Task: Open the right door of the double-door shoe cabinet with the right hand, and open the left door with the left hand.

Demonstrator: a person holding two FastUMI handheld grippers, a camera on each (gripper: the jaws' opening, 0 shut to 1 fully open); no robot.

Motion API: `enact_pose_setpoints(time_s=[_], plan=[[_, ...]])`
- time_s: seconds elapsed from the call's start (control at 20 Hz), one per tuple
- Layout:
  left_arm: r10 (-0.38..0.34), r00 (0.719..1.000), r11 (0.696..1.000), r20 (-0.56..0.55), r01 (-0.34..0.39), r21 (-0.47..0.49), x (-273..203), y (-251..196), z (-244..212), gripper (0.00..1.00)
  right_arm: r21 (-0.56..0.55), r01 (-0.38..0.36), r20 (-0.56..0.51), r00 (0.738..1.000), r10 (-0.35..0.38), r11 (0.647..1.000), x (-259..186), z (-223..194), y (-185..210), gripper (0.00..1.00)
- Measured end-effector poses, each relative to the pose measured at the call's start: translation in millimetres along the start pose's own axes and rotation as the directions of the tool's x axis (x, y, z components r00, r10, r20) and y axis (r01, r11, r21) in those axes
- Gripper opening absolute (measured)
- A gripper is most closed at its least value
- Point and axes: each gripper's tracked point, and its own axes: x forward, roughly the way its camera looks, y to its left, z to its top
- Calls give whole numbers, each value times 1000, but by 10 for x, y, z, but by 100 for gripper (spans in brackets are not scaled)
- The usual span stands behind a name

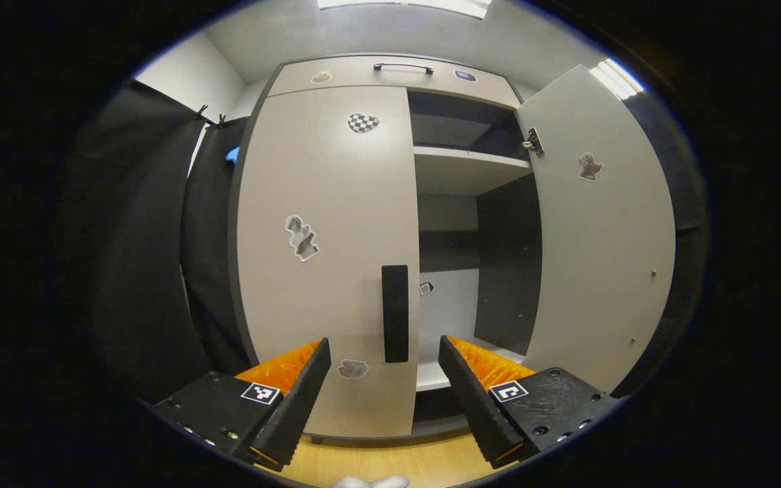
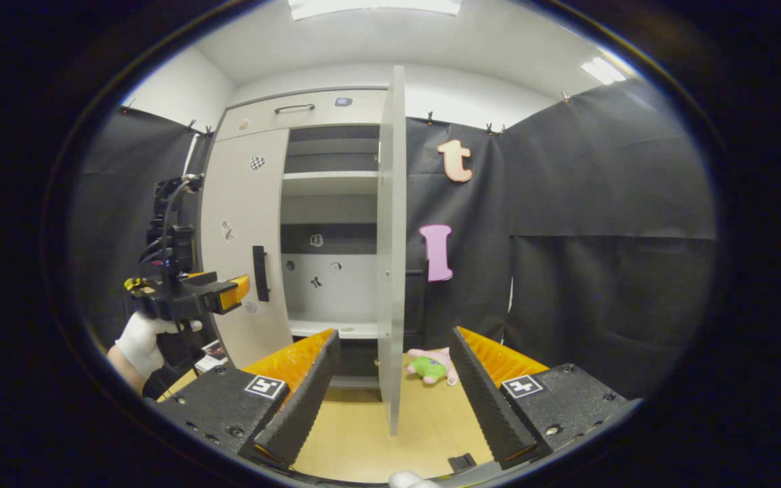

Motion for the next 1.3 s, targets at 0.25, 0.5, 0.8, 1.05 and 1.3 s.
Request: enact_pose_setpoints(time_s=[0.25, 0.5, 0.8, 1.05, 1.3], plan=[[10, 1000, 1000, 4, -10, 27, 594, -55, -75, 96, -10, 47, -12, 999, -47, 999, 114, 0, -179, 100], [26, 1000, 999, 0, -26, 18, 887, -21, -120, 96, -20, 63, -26, 998, -63, 998, 174, -15, -221, 99], [35, 999, 999, -4, -35, 16, 975, -7, -179, 82, -29, 52, -36, 998, -53, 998, 278, -28, -196, 99], [50, 999, 999, -6, -50, 21, 1030, -12, -180, 29, -26, 35, -40, 999, -36, 999, 342, -14, -164, 99], [62, 998, 998, -16, -62, -20, 1038, 2, -190, 17, -19, 11, -39, 999, -12, 1000, 350, -9, -117, 99]])
